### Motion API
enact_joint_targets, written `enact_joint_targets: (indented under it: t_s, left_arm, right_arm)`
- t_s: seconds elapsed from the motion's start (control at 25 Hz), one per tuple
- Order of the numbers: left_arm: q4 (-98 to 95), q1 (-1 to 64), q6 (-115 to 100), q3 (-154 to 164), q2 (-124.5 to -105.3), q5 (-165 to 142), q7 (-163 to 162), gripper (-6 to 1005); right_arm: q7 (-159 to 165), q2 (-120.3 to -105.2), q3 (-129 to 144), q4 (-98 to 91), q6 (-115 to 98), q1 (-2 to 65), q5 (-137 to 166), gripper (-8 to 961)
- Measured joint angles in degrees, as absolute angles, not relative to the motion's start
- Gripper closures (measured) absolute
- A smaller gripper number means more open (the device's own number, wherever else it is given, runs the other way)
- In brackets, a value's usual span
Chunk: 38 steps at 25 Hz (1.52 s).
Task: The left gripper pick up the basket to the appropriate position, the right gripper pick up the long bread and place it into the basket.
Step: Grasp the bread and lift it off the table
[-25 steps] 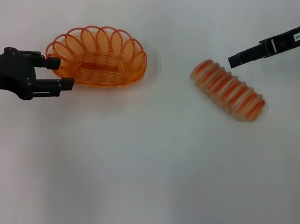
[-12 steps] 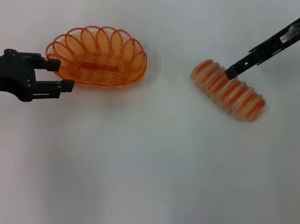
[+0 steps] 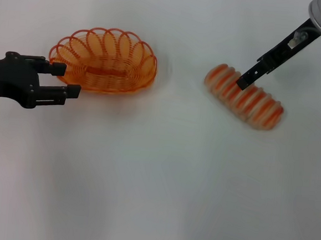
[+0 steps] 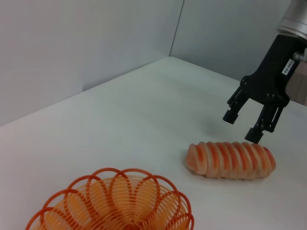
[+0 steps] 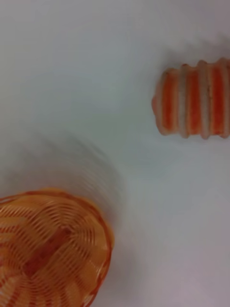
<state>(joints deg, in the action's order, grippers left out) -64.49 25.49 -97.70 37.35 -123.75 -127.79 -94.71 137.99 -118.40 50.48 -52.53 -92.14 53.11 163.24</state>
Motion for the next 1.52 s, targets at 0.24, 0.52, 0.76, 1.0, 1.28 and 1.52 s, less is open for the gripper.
enact_joint_targets:
  t_s: [0.24, 0.52, 0.76, 1.0, 1.28, 1.52]
  left_arm:
    - [-65.0, 25.5, -97.7, 37.3, -123.75, -127.8, -94.7, 373]
    - [-65.0, 25.4, -97.5, 37.3, -123.75, -127.8, -94.7, 373]
    - [-64.9, 25.4, -97.3, 37.4, -123.75, -127.8, -94.5, 373]
    - [-64.9, 25.5, -97.3, 37.4, -123.77, -127.8, -94.6, 374]
    - [-64.9, 25.5, -97.3, 37.4, -123.83, -127.8, -94.7, 374]
    - [-64.9, 25.5, -97.4, 37.4, -123.84, -127.8, -94.7, 375]
  right_arm:
    - [141.4, -119.07, 54.8, -52.0, -90.4, 53.0, 163.3, 28]
    - [145.1, -119.47, 58.5, -51.2, -88.3, 53.0, 163.8, 33]
    - [146.3, -119.59, 62.1, -49.9, -86.1, 53.0, 163.7, 38]
    - [146.4, -119.74, 63.3, -49.3, -85.8, 53.1, 163.5, 43]
    - [146.5, -119.73, 65.3, -47.6, -84.8, 53.3, 163.5, 49]
    - [146.6, -119.95, 66.2, -46.1, -83.8, 53.5, 163.5, 53]
